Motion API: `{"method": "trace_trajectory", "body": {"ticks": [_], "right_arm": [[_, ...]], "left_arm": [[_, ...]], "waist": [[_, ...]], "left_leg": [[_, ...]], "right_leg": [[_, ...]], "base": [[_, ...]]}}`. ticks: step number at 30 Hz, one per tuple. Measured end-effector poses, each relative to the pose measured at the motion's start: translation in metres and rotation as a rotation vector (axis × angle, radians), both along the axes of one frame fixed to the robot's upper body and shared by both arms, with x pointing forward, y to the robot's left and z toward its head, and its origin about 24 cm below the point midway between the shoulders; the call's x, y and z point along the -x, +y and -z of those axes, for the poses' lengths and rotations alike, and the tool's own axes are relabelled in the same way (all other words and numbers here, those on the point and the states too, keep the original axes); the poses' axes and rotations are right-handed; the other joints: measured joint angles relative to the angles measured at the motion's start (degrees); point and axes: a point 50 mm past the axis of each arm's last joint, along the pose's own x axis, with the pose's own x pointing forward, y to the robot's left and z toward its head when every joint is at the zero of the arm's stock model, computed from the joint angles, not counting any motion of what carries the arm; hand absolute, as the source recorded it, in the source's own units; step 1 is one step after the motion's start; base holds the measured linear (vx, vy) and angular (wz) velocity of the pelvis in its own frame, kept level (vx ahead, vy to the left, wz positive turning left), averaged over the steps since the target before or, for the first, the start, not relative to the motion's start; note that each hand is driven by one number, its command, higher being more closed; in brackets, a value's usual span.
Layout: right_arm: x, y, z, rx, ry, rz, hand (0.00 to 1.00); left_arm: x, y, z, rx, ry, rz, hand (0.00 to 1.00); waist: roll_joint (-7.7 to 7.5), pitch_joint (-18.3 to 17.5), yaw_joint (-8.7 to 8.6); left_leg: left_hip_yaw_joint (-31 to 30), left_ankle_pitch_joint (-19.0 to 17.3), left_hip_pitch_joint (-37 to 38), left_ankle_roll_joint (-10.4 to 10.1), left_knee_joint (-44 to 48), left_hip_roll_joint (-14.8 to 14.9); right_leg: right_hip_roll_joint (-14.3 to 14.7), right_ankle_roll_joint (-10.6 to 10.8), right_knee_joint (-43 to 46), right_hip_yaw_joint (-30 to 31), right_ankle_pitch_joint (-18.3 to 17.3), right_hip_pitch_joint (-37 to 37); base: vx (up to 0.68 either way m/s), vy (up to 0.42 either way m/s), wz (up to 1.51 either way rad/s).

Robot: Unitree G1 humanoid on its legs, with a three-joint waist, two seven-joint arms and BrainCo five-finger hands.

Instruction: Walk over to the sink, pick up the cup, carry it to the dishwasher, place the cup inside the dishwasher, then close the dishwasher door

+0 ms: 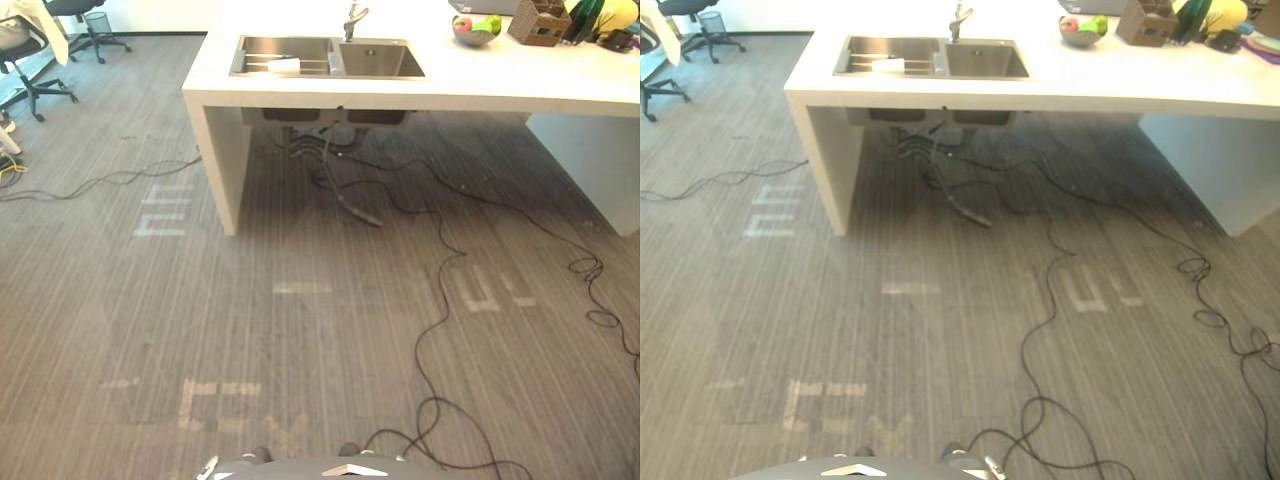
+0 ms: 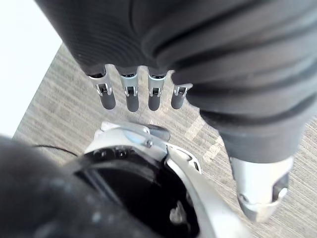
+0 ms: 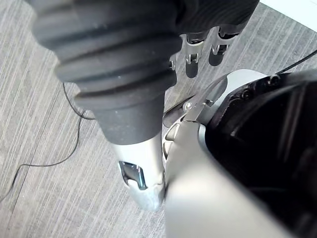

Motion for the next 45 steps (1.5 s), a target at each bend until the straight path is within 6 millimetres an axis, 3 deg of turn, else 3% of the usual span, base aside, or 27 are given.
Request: {"method": "trace_trajectory", "body": {"ticks": [4,6,8,10,14,16,18,21,23,24,25,26,27,28,29,30,31,32,33,35,36,38,39,41,42,43,45], "right_arm": [[0.002,0.0,0.0,0.0,0.006,0.018,0.0],[0.002,-0.002,0.0,0.028,0.007,0.019,0.0],[0.001,-0.003,0.0,0.067,-0.002,0.027,0.0],[-0.002,-0.003,0.0,0.084,-0.025,0.035,0.0],[-0.012,-0.004,-0.002,0.099,-0.082,0.039,0.0],[-0.017,-0.002,-0.003,0.089,-0.124,0.063,0.0],[-0.021,0.001,-0.003,0.084,-0.165,0.097,0.0],[-0.02,0.005,-0.003,0.087,-0.192,0.14,0.0],[-0.021,0.005,-0.003,0.096,-0.2,0.144,0.0],[-0.021,0.006,-0.003,0.091,-0.199,0.152,0.0],[-0.021,0.012,-0.002,0.08,-0.197,0.159,0.0],[-0.024,0.008,-0.004,0.094,-0.211,0.187,0.0],[-0.025,0.005,-0.005,0.104,-0.215,0.196,0.0],[-0.026,0.0,-0.006,0.117,-0.22,0.203,0.0],[-0.021,-0.003,-0.006,0.119,-0.206,0.208,0.0],[-0.018,-0.003,-0.005,0.117,-0.197,0.214,0.0],[-0.007,-0.004,-0.004,0.117,-0.169,0.223,0.0],[0.005,-0.006,-0.004,0.12,-0.137,0.23,0.0],[0.009,-0.008,-0.004,0.124,-0.127,0.234,0.0],[0.022,-0.01,-0.003,0.131,-0.083,0.209,0.0],[0.028,-0.016,-0.004,0.153,-0.071,0.182,0.0],[0.025,-0.024,-0.005,0.18,-0.078,0.138,0.0],[0.019,-0.03,-0.006,0.195,-0.085,0.125,0.0],[0.001,-0.036,-0.009,0.208,-0.127,0.12,0.0],[-0.019,-0.041,-0.012,0.217,-0.185,0.123,0.0],[-0.031,-0.042,-0.014,0.215,-0.223,0.106,0.0],[-0.042,-0.046,-0.018,0.215,-0.28,0.098,0.0]], "left_arm": [[0.0,0.0,0.0,-0.002,0.009,0.044,0.0],[0.0,-0.002,0.0,0.042,0.008,0.042,0.0],[-0.001,-0.002,0.0,0.069,0.013,0.061,0.0],[-0.008,-0.001,-0.001,0.077,0.004,0.094,0.0],[-0.015,0.002,-0.002,0.067,-0.006,0.147,0.0],[-0.022,0.005,-0.002,0.012,-0.035,0.236,0.0],[-0.035,0.007,-0.003,-0.029,-0.104,0.305,0.0],[-0.074,0.003,-0.012,-0.062,-0.277,0.344,0.0],[-0.114,-0.018,-0.025,-0.042,-0.461,0.337,0.0],[-0.119,-0.023,-0.027,-0.033,-0.492,0.34,0.0],[-0.123,-0.034,-0.03,-0.009,-0.524,0.349,0.0],[-0.122,-0.053,-0.029,0.042,-0.532,0.377,0.0],[-0.122,-0.061,-0.029,0.064,-0.538,0.392,0.0],[-0.122,-0.073,-0.031,0.099,-0.552,0.416,0.0],[-0.121,-0.079,-0.03,0.119,-0.549,0.425,0.0],[-0.122,-0.08,-0.031,0.12,-0.549,0.427,0.0],[-0.118,-0.079,-0.029,0.117,-0.528,0.429,0.0],[-0.111,-0.076,-0.026,0.101,-0.494,0.415,0.0],[-0.111,-0.074,-0.026,0.093,-0.488,0.405,0.0],[-0.113,-0.073,-0.027,0.092,-0.491,0.365,0.0],[-0.112,-0.075,-0.027,0.106,-0.504,0.33,0.0],[-0.116,-0.078,-0.031,0.118,-0.545,0.312,0.0],[-0.127,-0.08,-0.041,0.122,-0.624,0.286,0.0],[-0.137,-0.083,-0.052,0.121,-0.698,0.256,0.0],[-0.146,-0.084,-0.065,0.121,-0.783,0.235,0.0],[-0.153,-0.085,-0.075,0.118,-0.849,0.229,0.0],[-0.165,-0.089,-0.095,0.108,-0.973,0.223,0.0]], "waist": [[0.37,-0.2,-1.1],[0.59,-0.2,-1.51],[0.37,-0.2,-1.92],[0.01,0.1,-1.83],[-0.45,1.7,-2.0],[0.03,2.3,-2.85],[0.06,2.8,-3.28],[-0.2,3.9,-3.39],[-0.6,4.8,-3.44],[-1.31,4.9,-3.52],[-2.27,5.5,-3.43],[-0.54,5.6,-3.76],[-0.2,5.8,-4.16],[1.75,5.6,-4.7],[2.76,5.0,-4.76],[3.07,4.8,-4.78],[4.12,4.0,-5.0],[5.13,2.7,-4.82],[5.1,2.6,-4.72],[6.29,2.4,-5.42],[7.17,1.9,-5.32],[7.98,2.0,-5.08],[7.68,2.3,-4.6],[7.24,2.7,-3.47],[6.88,2.8,-2.1],[6.57,2.8,-1.85],[6.51,2.7,-1.49]], "left_leg": [[0.3,0.0,0.0,0.3,0.0,-0.1],[0.3,-0.1,-0.1,0.5,0.0,-0.1],[-0.5,-0.8,0.1,1.5,0.0,-1.0],[-0.7,-0.8,0.5,2.6,0.0,-2.4],[-1.3,-1.4,4.6,3.5,0.3,-3.8],[-2.1,-2.1,6.1,3.4,0.3,-2.0],[-3.0,-2.8,6.9,2.9,0.3,-0.2],[-4.5,-4.6,6.8,1.2,0.7,1.4],[-7.0,-5.1,7.1,0.0,-0.1,2.1],[-7.1,-5.4,7.3,-0.5,-0.1,2.0],[-6.9,-5.4,8.7,-2.5,0.0,2.2],[-6.4,-5.3,9.1,-3.2,0.4,4.1],[-6.3,-5.7,8.9,-3.4,0.9,5.0],[-6.2,-7.4,8.9,-4.2,2.2,6.8],[-6.3,-9.6,8.7,-4.8,4.2,8.2],[-6.6,-11.1,8.5,-4.7,5.6,8.8],[-6.9,-13.7,8.2,-3.2,8.2,10.3],[-7.0,-13.7,7.2,-2.0,12.8,11.4],[-6.6,-12.6,5.3,-2.8,17.2,12.1],[-7.3,-6.4,-1.2,-5.7,34.1,15.1],[-7.8,-1.1,-5.1,-7.3,45.1,18.2],[-8.2,-3.6,-9.5,-6.3,55.5,19.5],[-8.3,-9.2,-14.5,-4.5,61.6,18.0],[-7.3,-11.9,-18.0,-4.4,57.0,14.9],[-4.3,-12.1,-19.3,-3.5,45.0,12.6],[-3.6,-10.8,-20.2,-2.6,35.1,10.6],[-4.5,-5.0,-20.4,-3.0,17.0,7.3]], "right_leg": [[-0.1,0.0,0.6,0.0,-0.3,-0.2],[-1.1,0.1,5.1,0.1,-2.8,-2.1],[-4.5,0.8,16.3,0.0,-8.4,-6.2],[-8.4,0.8,27.2,0.2,-11.6,-10.3],[-15.0,-1.1,47.4,0.3,-10.4,-17.5],[-12.8,0.1,47.9,1.6,-15.2,-19.6],[-10.0,-0.3,41.3,1.8,-15.3,-20.7],[-8.8,0.2,27.8,3.8,-8.9,-21.9],[-9.1,1.1,16.7,7.3,-3.3,-21.2],[-9.5,1.7,14.8,8.3,-3.7,-20.6],[-9.8,2.8,14.9,8.8,-1.0,-19.8],[-8.7,2.7,18.1,8.3,-0.8,-21.0],[-8.4,2.4,19.7,8.0,-1.0,-21.6],[-7.2,0.3,22.9,7.8,-2.3,-22.5],[-6.1,-1.8,27.3,8.0,-4.7,-24.2],[-5.9,-2.4,29.7,7.9,-6.3,-25.0],[-5.0,-3.0,33.3,7.7,-9.5,-25.8],[-4.1,-3.7,34.1,7.8,-11.5,-25.5],[-4.1,-3.9,34.1,7.7,-11.9,-24.9],[-3.4,-3.7,29.9,6.1,-12.1,-19.2],[-1.8,-5.3,26.0,6.1,-12.8,-14.3],[-0.8,-5.3,23.1,6.1,-13.1,-10.2],[-0.3,-5.1,19.9,6.1,-13.2,-5.4],[-0.6,-4.6,17.8,6.3,-13.0,-2.2],[-1.2,-3.4,17.2,7.9,-13.1,-0.7],[-1.9,-2.6,17.0,8.6,-13.6,-0.4],[-3.1,-1.0,16.6,9.7,-14.5,0.0]], "base": [[0.02,0.008,-0.05],[0.05,0.044,0.03],[0.06,0.073,0.19],[0.05,0.064,0.12],[0.09,0.042,0.0],[0.1,-0.06,0.11],[0.08,-0.117,0.23],[0.11,-0.176,0.45],[0.25,-0.312,0.71],[0.22,-0.279,0.49],[0.36,-0.394,0.21],[0.32,-0.311,0.09],[0.36,-0.329,-0.05],[0.28,-0.24,-0.14],[0.26,-0.235,-0.19],[0.25,-0.221,-0.16],[0.3,-0.187,-0.11],[0.39,-0.21,-0.12],[0.42,-0.226,-0.05],[0.41,-0.185,0.1],[0.42,-0.085,0.13],[0.37,-0.049,0.04],[0.35,-0.023,-0.06],[0.34,0.031,-0.37],[0.29,0.097,-0.65],[0.35,0.165,-0.66],[0.26,0.182,-0.27]]}}
